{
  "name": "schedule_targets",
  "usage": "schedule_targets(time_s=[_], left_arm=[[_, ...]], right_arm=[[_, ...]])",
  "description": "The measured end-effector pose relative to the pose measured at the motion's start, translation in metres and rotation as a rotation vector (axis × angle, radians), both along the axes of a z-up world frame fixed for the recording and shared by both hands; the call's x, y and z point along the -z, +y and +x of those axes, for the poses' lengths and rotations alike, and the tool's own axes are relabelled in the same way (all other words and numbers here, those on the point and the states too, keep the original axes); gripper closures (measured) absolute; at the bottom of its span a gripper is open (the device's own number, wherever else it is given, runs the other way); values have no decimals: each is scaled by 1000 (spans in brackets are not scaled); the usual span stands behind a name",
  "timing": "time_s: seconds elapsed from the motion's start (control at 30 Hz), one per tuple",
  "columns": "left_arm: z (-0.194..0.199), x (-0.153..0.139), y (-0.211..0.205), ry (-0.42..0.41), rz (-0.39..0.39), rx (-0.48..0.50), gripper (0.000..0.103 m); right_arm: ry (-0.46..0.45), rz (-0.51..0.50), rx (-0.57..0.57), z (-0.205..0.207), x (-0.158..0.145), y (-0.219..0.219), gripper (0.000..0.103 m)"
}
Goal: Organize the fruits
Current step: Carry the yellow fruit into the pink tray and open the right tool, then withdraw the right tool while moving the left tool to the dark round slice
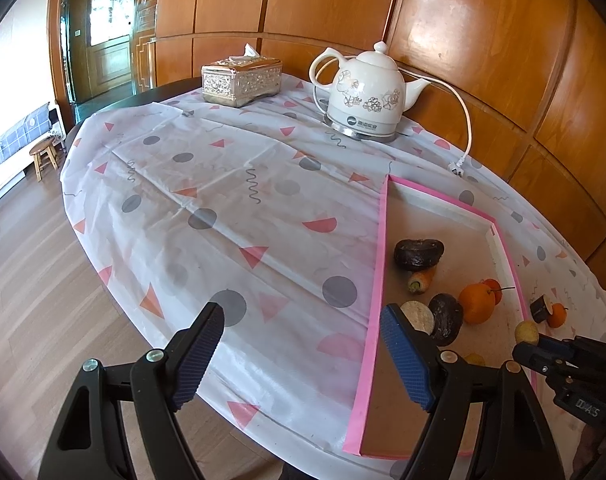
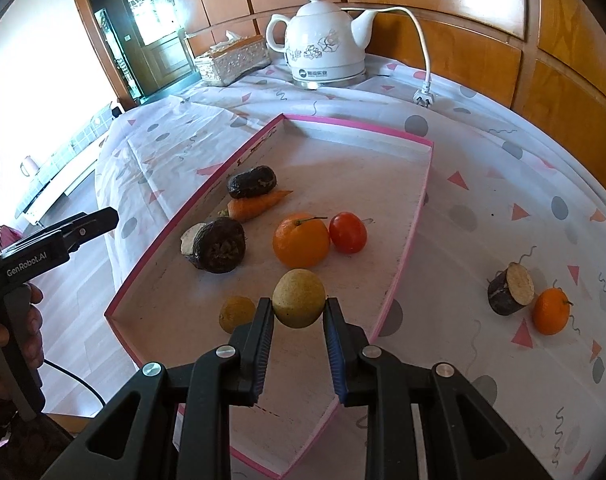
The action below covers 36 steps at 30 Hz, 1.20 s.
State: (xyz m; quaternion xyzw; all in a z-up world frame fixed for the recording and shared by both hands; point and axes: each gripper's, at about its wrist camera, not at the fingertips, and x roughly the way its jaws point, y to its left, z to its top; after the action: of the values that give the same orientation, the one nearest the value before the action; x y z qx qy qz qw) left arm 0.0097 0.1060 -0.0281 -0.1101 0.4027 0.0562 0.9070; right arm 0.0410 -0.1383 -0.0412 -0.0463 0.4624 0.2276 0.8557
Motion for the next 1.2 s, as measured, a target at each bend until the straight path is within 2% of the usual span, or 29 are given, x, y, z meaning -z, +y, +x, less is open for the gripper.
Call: schedule_targets(time_s=[0.13, 0.23, 0.47, 1.0, 1.2], left_arm=[[0, 1, 1, 2, -1, -1, 22], [0, 0, 0, -3, 3, 2, 23], [-1, -6, -9, -25, 29, 36, 23], [1, -23, -62, -74, 105, 221, 23], [7, -29, -77, -83, 101, 259, 23]], right_arm=[[0, -40, -4, 3, 5, 8, 77], [0, -46, 3, 6, 8, 9, 71], [-25, -53, 3, -2, -1, 1, 70], [-57, -78, 115, -13, -18, -60, 70], [-63, -89, 169, -15, -22, -83, 70]])
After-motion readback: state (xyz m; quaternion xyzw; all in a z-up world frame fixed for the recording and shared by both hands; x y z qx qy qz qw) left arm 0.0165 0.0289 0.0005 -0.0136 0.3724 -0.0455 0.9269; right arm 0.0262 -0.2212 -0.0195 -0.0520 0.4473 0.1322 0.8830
